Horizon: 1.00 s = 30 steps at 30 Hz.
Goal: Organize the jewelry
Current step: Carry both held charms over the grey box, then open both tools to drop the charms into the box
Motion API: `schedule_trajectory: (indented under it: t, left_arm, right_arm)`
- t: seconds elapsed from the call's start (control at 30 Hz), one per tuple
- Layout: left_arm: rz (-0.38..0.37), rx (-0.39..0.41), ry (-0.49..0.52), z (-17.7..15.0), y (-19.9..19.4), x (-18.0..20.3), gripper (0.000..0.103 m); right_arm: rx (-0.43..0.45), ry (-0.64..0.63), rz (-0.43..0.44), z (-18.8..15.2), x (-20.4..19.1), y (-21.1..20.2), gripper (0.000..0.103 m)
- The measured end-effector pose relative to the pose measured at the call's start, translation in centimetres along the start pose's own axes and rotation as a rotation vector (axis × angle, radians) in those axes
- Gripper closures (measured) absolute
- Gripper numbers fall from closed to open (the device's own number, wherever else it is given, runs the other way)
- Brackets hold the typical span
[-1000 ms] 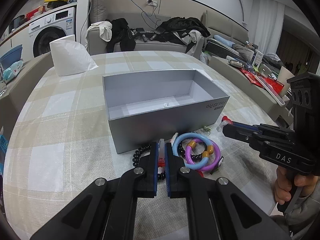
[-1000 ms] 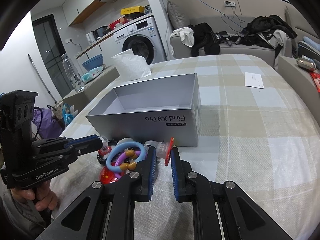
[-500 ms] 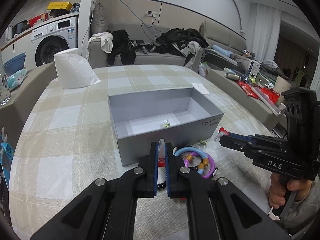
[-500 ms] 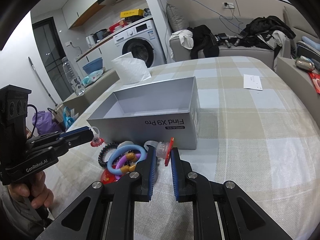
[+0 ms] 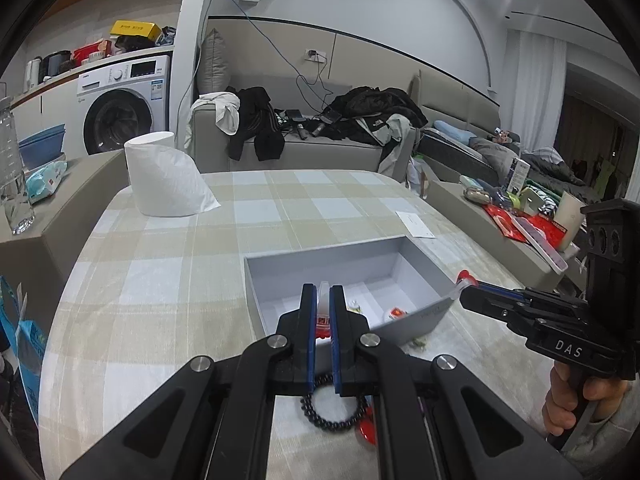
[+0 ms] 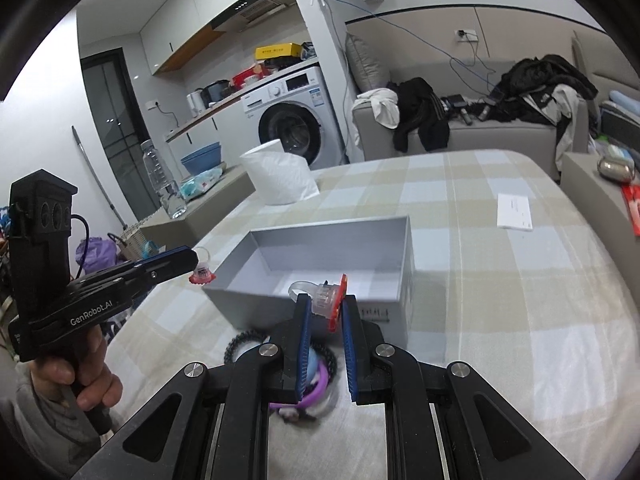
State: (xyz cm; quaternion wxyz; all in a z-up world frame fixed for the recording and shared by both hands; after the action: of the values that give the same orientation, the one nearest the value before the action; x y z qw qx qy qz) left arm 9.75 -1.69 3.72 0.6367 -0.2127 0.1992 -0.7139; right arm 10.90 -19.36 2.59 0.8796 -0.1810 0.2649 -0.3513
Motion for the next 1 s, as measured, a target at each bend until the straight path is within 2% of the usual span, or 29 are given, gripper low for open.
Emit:
schedule_trajectory:
  t: [0.2, 0.6, 0.77, 1.0]
  left_arm:
    - [0.032, 0.008, 0.017, 0.6, 1.6, 0.1, 0.101]
    - [0.053, -0.024, -0.031, 0.1, 3.0, -0.6, 0.101]
    - [0.063, -0.030, -0.026, -0.2, 2.9, -0.5, 0.101]
    - [0.076, -0.034, -0.024, -0.4, 2.9, -0.5, 0.101]
  right_arm:
    - [0.012, 0.005, -0.012, 1.6, 0.9, 0.9, 0.089]
    - [-0.003, 0.002, -0.044, 3.1, 1.6, 1.8, 0.089]
    - [-0.003, 0.033, -0.036, 2.6, 2.0, 2.5, 0.089]
    - [-0.035, 0.014, -0.029, 2.0, 1.7, 3.1, 0.088]
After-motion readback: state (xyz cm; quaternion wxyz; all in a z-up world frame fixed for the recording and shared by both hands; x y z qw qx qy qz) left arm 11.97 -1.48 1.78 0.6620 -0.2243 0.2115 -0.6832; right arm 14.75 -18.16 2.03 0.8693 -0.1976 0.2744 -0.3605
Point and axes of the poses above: each gripper's, at about its wrist camera, not at the fingertips, and y roughly the way its jaws point, x to its right, z to its top, the point moved 2 cm from there along y, roughly the way its jaws point, and after that the axes turned 10 degrees about z, right-handed, at the moved point
